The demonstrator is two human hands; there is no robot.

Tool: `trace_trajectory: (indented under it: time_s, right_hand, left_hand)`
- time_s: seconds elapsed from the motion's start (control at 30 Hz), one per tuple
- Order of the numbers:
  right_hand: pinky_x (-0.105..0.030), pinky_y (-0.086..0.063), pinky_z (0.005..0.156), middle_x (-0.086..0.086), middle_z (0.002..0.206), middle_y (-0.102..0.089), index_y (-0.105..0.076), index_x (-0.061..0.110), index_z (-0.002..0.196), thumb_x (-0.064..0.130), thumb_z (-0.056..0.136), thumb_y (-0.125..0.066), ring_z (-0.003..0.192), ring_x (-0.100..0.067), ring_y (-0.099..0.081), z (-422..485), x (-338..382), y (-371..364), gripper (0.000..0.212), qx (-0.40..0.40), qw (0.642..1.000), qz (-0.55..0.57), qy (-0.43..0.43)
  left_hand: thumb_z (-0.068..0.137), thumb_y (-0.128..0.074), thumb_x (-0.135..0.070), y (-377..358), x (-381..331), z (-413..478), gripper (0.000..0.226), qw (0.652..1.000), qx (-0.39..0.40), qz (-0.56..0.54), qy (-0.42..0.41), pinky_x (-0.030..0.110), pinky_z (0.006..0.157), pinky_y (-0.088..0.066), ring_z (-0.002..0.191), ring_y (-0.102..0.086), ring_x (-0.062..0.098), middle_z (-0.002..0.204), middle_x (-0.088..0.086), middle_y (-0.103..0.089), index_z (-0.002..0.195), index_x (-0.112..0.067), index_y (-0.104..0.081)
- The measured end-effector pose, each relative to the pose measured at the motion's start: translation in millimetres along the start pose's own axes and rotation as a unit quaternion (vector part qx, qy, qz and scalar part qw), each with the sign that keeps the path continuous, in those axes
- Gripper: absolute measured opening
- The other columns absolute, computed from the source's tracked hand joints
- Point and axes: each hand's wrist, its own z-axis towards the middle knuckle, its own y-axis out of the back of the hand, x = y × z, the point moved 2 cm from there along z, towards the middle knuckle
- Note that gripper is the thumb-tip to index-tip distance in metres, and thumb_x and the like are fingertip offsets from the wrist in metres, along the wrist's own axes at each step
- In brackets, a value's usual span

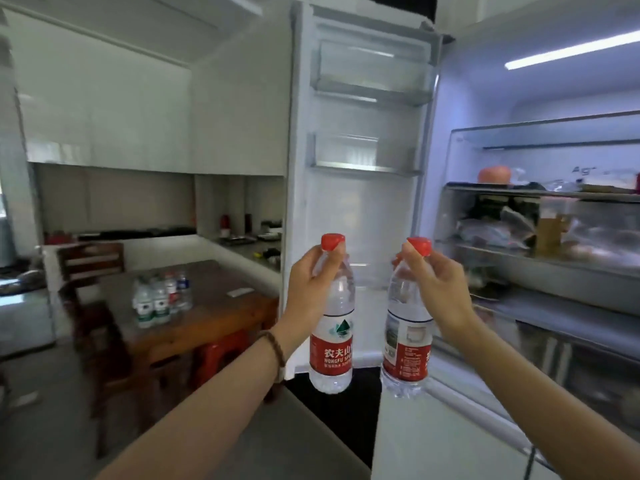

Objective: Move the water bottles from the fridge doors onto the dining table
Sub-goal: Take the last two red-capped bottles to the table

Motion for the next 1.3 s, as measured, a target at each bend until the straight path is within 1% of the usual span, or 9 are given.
trace_trajectory:
  time_s: [0.2, 0.37, 0.47, 0.53, 0.6, 0.67, 0.97, 1.17, 1.3]
  right_hand:
    - [-0.023, -0.045, 0.077, -0.003, 0.094, -0.073, -0.07, 0.017, 0.084, 0.048, 0.086, -0.054, 0.089, -0.017, -0.068, 22, -21, -178, 0.035, 0.066, 0.998, 0.016, -0.011]
    - [-0.012, -0.043, 0.053, 0.004, 0.08, -0.069, -0.068, 0.015, 0.084, 0.046, 0.088, -0.052, 0.073, -0.002, -0.064, 41, -36, -302, 0.036, 0.088, 0.993, 0.067, -0.041]
    - [-0.01, -0.047, 0.059, 0.005, 0.075, -0.068, -0.069, 0.012, 0.083, 0.043, 0.088, -0.054, 0.063, 0.006, -0.063, 58, -52, -364, 0.035, 0.103, 0.991, 0.08, -0.041]
    - [-0.022, -0.051, 0.072, 0.001, 0.074, -0.07, -0.07, 0.013, 0.081, 0.044, 0.087, -0.056, 0.068, -0.002, -0.066, 70, -66, -402, 0.035, 0.12, 0.988, 0.085, -0.049]
    - [-0.034, -0.053, 0.08, -0.009, 0.077, -0.072, -0.071, 0.008, 0.082, 0.046, 0.086, -0.057, 0.075, -0.019, -0.069, 86, -83, -435, 0.041, 0.137, 0.985, 0.09, -0.056]
    - [-0.036, -0.052, 0.081, -0.014, 0.082, -0.073, -0.071, 0.006, 0.085, 0.046, 0.085, -0.059, 0.08, -0.027, -0.069, 104, -103, -464, 0.042, 0.146, 0.981, 0.102, -0.072]
    - [-0.03, -0.048, 0.087, 0.005, 0.09, -0.07, -0.07, 0.015, 0.099, 0.043, 0.086, -0.059, 0.091, -0.013, -0.064, 219, -218, -580, 0.032, 0.201, 0.972, 0.099, -0.069]
    - [-0.028, -0.047, 0.082, 0.012, 0.085, -0.066, -0.066, 0.025, 0.099, 0.041, 0.085, -0.061, 0.083, -0.004, -0.061, 303, -295, -649, 0.021, 0.23, 0.964, 0.089, -0.102]
    - [-0.019, -0.043, 0.072, 0.018, 0.085, -0.063, -0.063, 0.029, 0.097, 0.037, 0.085, -0.063, 0.081, 0.004, -0.056, 344, -352, -691, 0.014, 0.25, 0.958, 0.079, -0.119]
  left_hand:
    - [0.09, -0.055, -0.036, 172, 22, 31, 0.027, 0.994, -0.063, 0.089, -0.006, 0.024, 0.068, -0.048, 0.071, -0.063, 0.012, 0.075, 0.004, -0.067, 0.085, -0.012, -0.066]
    - [0.087, -0.058, -0.044, 295, 44, 62, 0.031, 0.982, -0.109, 0.153, 0.019, 0.03, 0.069, -0.051, 0.072, -0.064, 0.021, 0.08, 0.017, -0.067, 0.084, -0.015, -0.067]
    - [0.078, -0.063, -0.055, 353, 62, 81, 0.037, 0.978, -0.136, 0.152, 0.048, 0.049, 0.076, -0.053, 0.079, -0.065, 0.042, 0.086, 0.025, -0.068, 0.08, -0.018, -0.068]
    - [0.079, -0.062, -0.055, 384, 77, 93, 0.042, 0.971, -0.158, 0.171, 0.055, 0.039, 0.073, -0.053, 0.074, -0.064, 0.031, 0.085, 0.024, -0.067, 0.08, -0.013, -0.067]
    - [0.083, -0.059, -0.049, 407, 92, 106, 0.036, 0.967, -0.171, 0.182, 0.054, 0.023, 0.068, -0.049, 0.071, -0.06, 0.017, 0.079, 0.016, -0.066, 0.08, -0.014, -0.066]
    - [0.084, -0.058, -0.047, 425, 115, 121, 0.032, 0.966, -0.171, 0.185, 0.06, 0.025, 0.073, -0.049, 0.072, -0.062, 0.017, 0.08, 0.009, -0.068, 0.081, -0.016, -0.066]
    - [0.089, -0.055, -0.035, 476, 237, 235, 0.025, 0.957, -0.164, 0.22, 0.093, 0.007, 0.064, -0.047, 0.068, -0.062, -0.004, 0.08, -0.003, -0.067, 0.09, -0.013, -0.065]
    - [0.087, -0.057, -0.04, 516, 323, 327, 0.022, 0.926, -0.145, 0.327, 0.124, 0.023, 0.082, -0.045, 0.092, -0.058, 0.012, 0.099, 0.003, -0.062, 0.096, -0.021, -0.064]
    - [0.078, -0.061, -0.048, 545, 379, 375, 0.04, 0.912, -0.103, 0.357, 0.174, 0.032, 0.075, -0.05, 0.082, -0.061, 0.022, 0.091, 0.013, -0.064, 0.092, -0.011, -0.066]
